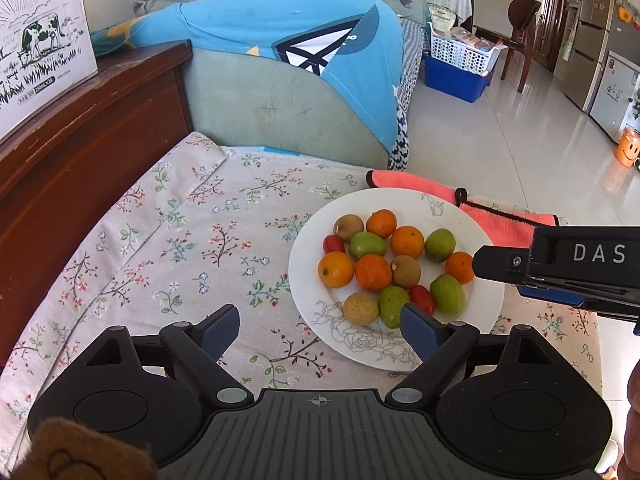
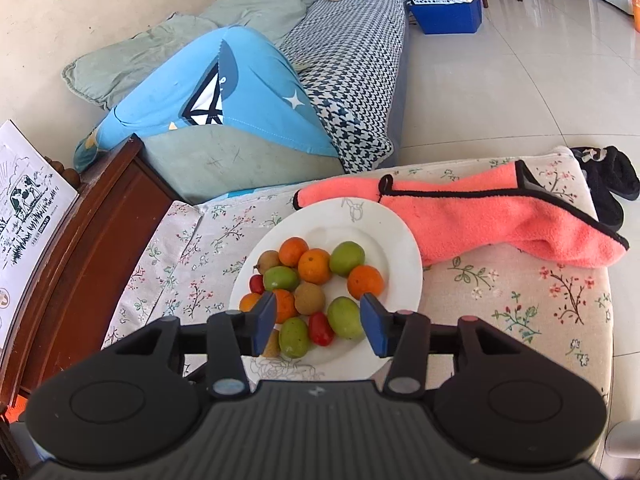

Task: Organize fruits

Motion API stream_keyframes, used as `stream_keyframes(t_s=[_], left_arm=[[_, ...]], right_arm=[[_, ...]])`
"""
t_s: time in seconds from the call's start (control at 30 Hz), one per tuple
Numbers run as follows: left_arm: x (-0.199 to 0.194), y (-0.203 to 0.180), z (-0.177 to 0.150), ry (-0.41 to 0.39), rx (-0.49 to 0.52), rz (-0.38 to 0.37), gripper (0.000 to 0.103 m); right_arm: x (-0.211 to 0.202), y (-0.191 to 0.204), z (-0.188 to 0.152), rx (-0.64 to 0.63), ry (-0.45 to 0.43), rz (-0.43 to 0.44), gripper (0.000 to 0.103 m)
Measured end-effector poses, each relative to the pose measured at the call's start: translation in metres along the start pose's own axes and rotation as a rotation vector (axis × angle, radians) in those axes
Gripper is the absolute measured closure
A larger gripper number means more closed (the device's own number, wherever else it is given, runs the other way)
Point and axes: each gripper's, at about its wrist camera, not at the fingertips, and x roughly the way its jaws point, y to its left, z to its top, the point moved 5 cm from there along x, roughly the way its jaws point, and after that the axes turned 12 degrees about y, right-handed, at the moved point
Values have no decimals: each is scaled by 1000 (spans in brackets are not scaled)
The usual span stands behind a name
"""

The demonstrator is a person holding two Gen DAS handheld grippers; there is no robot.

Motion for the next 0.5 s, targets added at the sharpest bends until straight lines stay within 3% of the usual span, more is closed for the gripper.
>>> stream_keyframes(t_s=[0.5], left_arm=[[2,7,-2,46,-35,62,12]], right_arm=[[-2,-6,-21,-17,30,-104,46]])
